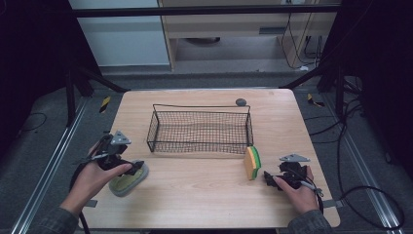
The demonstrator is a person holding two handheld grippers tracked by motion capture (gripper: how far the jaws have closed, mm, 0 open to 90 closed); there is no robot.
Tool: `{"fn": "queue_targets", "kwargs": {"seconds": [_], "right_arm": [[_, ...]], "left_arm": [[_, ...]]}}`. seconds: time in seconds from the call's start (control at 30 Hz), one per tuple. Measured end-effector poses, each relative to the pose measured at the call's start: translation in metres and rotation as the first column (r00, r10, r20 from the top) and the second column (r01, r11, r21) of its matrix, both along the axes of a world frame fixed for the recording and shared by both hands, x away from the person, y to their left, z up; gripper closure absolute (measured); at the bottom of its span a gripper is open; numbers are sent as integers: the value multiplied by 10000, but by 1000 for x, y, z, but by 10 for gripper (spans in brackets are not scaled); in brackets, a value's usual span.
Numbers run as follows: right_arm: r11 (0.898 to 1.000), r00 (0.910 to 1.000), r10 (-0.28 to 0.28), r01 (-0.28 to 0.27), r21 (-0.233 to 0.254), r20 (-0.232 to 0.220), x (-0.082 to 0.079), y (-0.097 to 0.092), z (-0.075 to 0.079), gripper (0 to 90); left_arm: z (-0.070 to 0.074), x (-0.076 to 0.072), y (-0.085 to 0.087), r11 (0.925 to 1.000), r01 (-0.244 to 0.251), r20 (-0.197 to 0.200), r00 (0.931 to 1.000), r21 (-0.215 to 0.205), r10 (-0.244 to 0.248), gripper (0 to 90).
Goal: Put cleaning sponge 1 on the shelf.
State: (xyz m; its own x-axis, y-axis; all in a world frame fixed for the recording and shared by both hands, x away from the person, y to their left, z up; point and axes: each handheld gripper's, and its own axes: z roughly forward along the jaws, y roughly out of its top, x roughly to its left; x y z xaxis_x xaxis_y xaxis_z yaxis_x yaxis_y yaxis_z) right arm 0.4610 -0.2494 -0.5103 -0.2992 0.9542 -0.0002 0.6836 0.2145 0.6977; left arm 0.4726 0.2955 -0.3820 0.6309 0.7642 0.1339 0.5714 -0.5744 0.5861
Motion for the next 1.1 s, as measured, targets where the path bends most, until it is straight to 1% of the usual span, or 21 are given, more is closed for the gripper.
{"fn": "queue_targets", "kwargs": {"seconds": [0.07, 0.1, 0.17, 0.2, 0.23, 0.27, 0.3, 0.37, 0.5, 0.67, 0.77, 0.83, 0.93, 0.97, 1.0, 1.07, 1.1], "right_arm": [[10000, 10000, -4, 4, -44, 47, 1, 0, 0, 4], [10000, 10000, -27, 27, 2, 43, 1, 0, 0, 4], [10000, 9999, -19, 19, -14, 116, 1, 0, -1, 4], [10000, 9999, -25, 25, -7, 135, 1, 0, -1, 4], [10000, 9999, -38, 36, 74, 165, 0, 0, -1, 4], [10000, 9997, -27, 27, 26, 232, 0, 0, -2, 4], [9999, 9998, -42, 40, 106, 215, 0, 0, -2, 4], [10000, 9997, -41, 40, 76, 231, -1, 0, -2, 4], [9999, 9998, -46, 44, 103, 206, 0, 0, -2, 4], [10000, 9997, 30, -31, 51, 227, 0, 0, -2, 4], [9999, 9998, 28, -31, 98, 215, 0, 0, -2, 4], [10000, 9998, 17, -19, 89, 217, 0, 0, -2, 4], [10000, 9998, 29, -31, 72, 213, 0, 1, -2, 4], [10000, 9998, 23, -24, 60, 213, 0, 1, -2, 4], [10000, 9997, 36, -37, 56, 227, 0, 1, -2, 4], [10000, 9997, 54, -55, 51, 232, 0, 1, -2, 4], [10000, 9997, 76, -78, 47, 238, 0, 1, -2, 4]], "left_arm": [[1, -2, 8, 9999, 49, -326, 9995, -149, -54, 123], [1, -3, 12, 9999, 43, -488, 9988, -137, -50, 126], [2, -4, 16, 9999, -30, -630, 9980, 115, 37, 158], [2, -5, 17, 9997, -58, -765, 9970, 249, 76, 172], [2, -5, 19, 9994, -60, -839, 9964, 344, 88, 186], [3, -5, 20, 9992, -88, -918, 9957, 386, 123, 203], [4, -6, 21, 9992, -54, -997, 9950, 396, 93, 215], [5, -7, 22, 9993, -7, -1177, 9930, 362, 49, 239], [4, -7, 21, 9983, 152, -1411, 9900, 556, -72, 304], [-4, -4, 17, 9944, 529, -1830, 9825, 912, -355, 379], [-10, -2, 14, 9923, 668, -2116, 9764, 1041, -435, 393], [-15, 1, 11, 9906, 749, -2196, 9744, 1147, -483, 393], [-23, 8, 9, 9894, 711, -2374, 9706, 1263, -395, 396], [-25, 11, 9, 9882, 684, -2426, 9695, 1370, -335, 403], [-28, 14, 8, 9888, 603, -2487, 9683, 1365, -247, 417], [-32, 19, 8, 9878, 641, -2730, 9617, 1416, -233, 438], [-34, 21, 8, 9878, 678, -2892, 9570, 1405, -245, 447]]}}
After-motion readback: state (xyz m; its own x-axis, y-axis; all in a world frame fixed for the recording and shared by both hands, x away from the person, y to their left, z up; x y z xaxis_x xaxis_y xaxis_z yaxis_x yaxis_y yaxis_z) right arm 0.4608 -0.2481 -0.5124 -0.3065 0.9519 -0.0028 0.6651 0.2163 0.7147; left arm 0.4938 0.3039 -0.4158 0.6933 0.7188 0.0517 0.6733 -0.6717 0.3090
